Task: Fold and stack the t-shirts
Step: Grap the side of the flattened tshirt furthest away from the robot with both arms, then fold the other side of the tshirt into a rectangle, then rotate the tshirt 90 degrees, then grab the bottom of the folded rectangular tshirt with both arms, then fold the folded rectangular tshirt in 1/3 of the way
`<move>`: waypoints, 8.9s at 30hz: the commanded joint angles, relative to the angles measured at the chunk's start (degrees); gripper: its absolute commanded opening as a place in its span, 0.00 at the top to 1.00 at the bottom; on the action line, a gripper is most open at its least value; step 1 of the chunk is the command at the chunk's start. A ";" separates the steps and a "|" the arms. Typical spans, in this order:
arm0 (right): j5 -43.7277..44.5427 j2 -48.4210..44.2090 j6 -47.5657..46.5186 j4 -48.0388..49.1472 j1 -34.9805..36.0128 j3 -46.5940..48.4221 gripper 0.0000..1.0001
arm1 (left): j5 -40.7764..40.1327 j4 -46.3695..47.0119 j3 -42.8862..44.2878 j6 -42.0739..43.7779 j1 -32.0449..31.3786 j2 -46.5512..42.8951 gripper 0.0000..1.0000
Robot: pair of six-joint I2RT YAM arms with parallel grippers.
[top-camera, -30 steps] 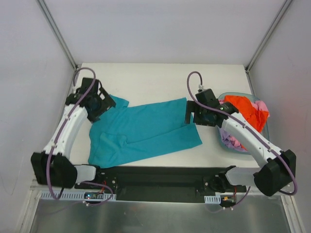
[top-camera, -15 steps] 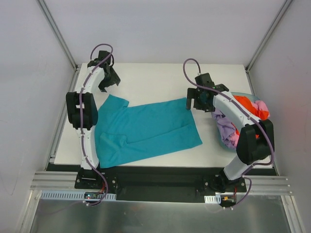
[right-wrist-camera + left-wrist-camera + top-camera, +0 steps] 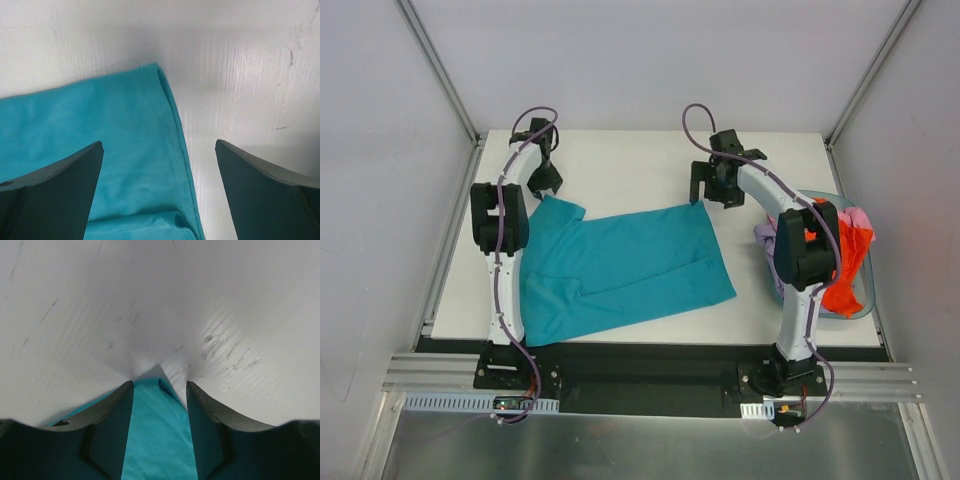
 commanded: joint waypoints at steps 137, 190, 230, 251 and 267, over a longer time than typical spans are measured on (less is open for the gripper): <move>-30.21 -27.12 -3.75 4.15 29.43 -44.00 0.03 | 38.32 16.25 1.59 -11.54 -8.32 7.05 0.01; -9.74 -16.85 -20.01 10.12 49.33 -33.98 0.40 | 35.61 18.00 -87.21 -13.40 -11.93 -69.61 0.30; -25.13 -34.68 -15.79 4.16 43.02 -37.94 0.99 | 37.46 16.51 -87.66 -18.06 -13.96 -85.87 1.00; -17.73 -22.67 -24.92 -0.51 18.93 -20.63 0.99 | 36.57 28.38 -43.54 -8.91 -14.13 -41.07 1.00; -22.47 -3.93 -31.44 2.74 8.20 -6.91 0.99 | 31.39 27.94 -25.17 -8.30 -12.20 -20.30 1.00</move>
